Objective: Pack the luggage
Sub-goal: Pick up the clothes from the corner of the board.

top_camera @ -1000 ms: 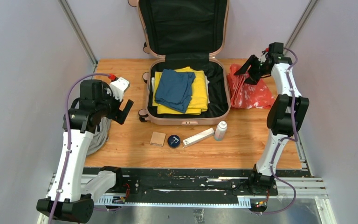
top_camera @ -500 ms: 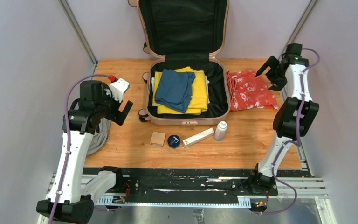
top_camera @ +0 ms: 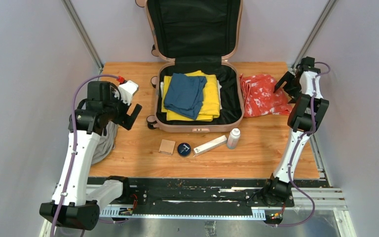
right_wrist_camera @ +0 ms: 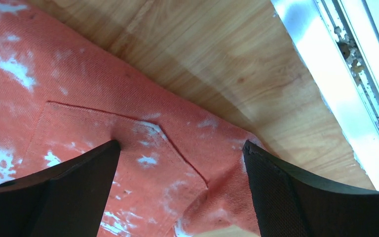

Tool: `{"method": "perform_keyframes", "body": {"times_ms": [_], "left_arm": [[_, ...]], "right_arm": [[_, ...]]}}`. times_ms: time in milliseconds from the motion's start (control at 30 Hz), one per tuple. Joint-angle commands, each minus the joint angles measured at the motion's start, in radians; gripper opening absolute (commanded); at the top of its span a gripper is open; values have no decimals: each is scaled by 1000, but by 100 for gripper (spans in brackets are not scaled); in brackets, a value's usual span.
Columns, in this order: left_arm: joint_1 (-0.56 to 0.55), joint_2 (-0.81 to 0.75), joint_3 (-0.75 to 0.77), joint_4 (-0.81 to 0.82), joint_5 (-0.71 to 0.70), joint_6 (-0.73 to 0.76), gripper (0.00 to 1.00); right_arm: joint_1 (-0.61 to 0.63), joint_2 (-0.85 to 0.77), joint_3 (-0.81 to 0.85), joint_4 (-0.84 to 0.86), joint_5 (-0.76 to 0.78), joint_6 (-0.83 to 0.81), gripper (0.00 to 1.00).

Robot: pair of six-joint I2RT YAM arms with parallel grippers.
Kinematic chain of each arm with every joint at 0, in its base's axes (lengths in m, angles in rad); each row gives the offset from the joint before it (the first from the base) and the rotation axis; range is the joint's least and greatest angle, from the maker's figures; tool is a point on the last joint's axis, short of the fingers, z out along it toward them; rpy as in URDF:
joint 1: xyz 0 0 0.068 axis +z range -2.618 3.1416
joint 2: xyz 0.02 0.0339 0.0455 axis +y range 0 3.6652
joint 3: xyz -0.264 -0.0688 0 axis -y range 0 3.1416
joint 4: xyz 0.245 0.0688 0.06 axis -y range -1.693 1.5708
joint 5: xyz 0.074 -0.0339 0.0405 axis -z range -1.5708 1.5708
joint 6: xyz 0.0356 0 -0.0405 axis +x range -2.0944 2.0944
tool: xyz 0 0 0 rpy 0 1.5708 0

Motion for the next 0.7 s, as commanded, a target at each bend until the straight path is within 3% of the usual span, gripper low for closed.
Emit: {"method": "perform_keyframes", "body": {"times_ms": [0,167,433,667], "left_arm": [[6,33,23,-19,4,2,100],[6,61,19,-19,9,2,100],[6,54,12,-19,17,1,100],[6,55,8,-18,0,1,100]], "right_arm": [[-16,47,79,-34,-31,-43,98],[-19,97,108,-24,-92,-54,96],[-28,72,134,-20,28,-67,96],[-17,90,162,84,7,-89,96]]}}
